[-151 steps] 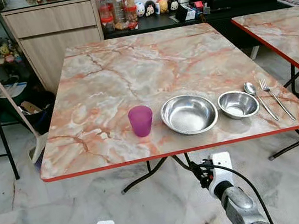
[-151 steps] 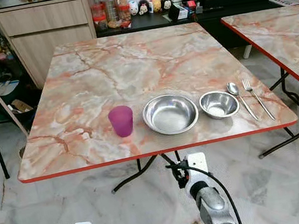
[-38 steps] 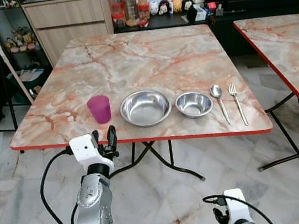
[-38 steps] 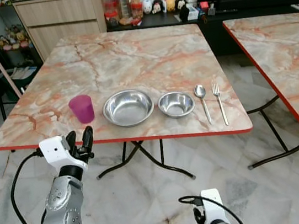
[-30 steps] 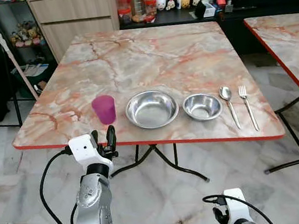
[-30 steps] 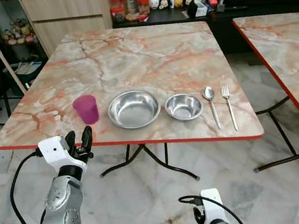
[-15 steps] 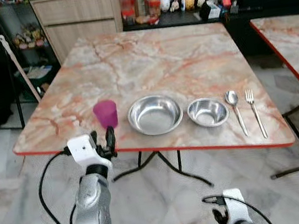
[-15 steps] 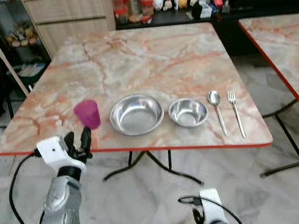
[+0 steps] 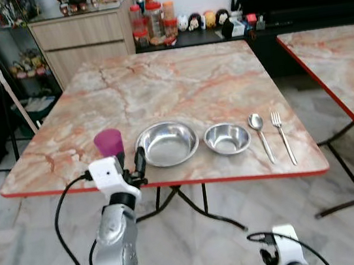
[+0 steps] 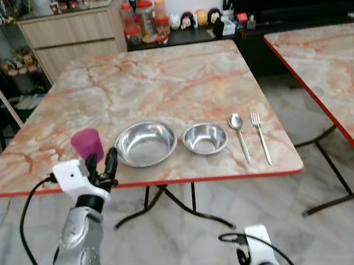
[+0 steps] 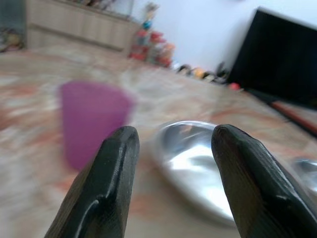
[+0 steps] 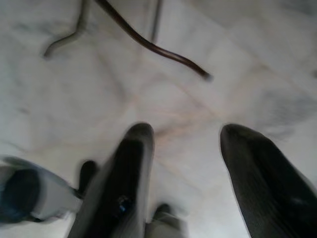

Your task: Setting the table

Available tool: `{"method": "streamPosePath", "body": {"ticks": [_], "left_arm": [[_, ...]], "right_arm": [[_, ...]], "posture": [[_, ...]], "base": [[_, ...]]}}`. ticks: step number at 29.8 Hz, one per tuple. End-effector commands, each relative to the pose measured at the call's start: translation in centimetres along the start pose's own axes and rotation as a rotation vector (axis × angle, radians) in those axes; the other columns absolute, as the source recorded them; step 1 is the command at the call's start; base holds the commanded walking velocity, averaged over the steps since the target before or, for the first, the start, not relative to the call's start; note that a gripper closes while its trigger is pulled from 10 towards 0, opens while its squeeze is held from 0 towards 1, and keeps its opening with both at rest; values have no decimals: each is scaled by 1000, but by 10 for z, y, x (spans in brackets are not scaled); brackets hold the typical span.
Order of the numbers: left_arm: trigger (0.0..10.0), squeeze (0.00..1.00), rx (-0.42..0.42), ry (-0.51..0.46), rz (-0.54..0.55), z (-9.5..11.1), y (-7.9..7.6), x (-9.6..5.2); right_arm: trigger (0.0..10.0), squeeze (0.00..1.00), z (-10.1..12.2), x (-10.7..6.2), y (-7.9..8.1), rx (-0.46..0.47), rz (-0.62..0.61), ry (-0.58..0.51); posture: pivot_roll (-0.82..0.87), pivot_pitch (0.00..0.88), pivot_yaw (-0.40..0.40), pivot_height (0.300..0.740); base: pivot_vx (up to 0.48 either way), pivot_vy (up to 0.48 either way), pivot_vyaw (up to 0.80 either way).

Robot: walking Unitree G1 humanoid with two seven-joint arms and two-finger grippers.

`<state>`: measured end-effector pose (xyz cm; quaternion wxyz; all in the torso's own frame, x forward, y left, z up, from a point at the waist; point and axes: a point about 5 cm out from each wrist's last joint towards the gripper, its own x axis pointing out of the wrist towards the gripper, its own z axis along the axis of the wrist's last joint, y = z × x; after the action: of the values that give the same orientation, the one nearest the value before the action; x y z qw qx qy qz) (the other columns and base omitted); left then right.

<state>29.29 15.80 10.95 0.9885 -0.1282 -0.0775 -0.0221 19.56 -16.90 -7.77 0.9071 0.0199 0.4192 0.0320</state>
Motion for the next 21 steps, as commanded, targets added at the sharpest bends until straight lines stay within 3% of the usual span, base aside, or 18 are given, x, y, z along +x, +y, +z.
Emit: {"method": "streamPosePath", "body": {"ticks": [1, 6, 14, 21], "left_arm": [[10000, 0, -19, -19, -23, 4, -8, 4], [10000, 0, -20, -19, -27, 5, -9, 4], [10000, 0, -19, -26, -27, 7, -8, 5], [10000, 0, -20, -34, -28, 9, -8, 4]], "right_arm": [[10000, 0, 4, -1, -8, 0, -21, -14], [10000, 0, 5, -1, -8, 18, -20, -37], [10000, 0, 7, -1, -8, 15, -13, -40], [10000, 0, 7, 0, -7, 14, -6, -43]], "posture": [[124, 33, -12, 682], [124, 32, -11, 682], [125, 31, -11, 740], [127, 32, -8, 740]], "base": [[334, 0, 0], [335, 0, 0], [336, 0, 0], [336, 0, 0]]}}
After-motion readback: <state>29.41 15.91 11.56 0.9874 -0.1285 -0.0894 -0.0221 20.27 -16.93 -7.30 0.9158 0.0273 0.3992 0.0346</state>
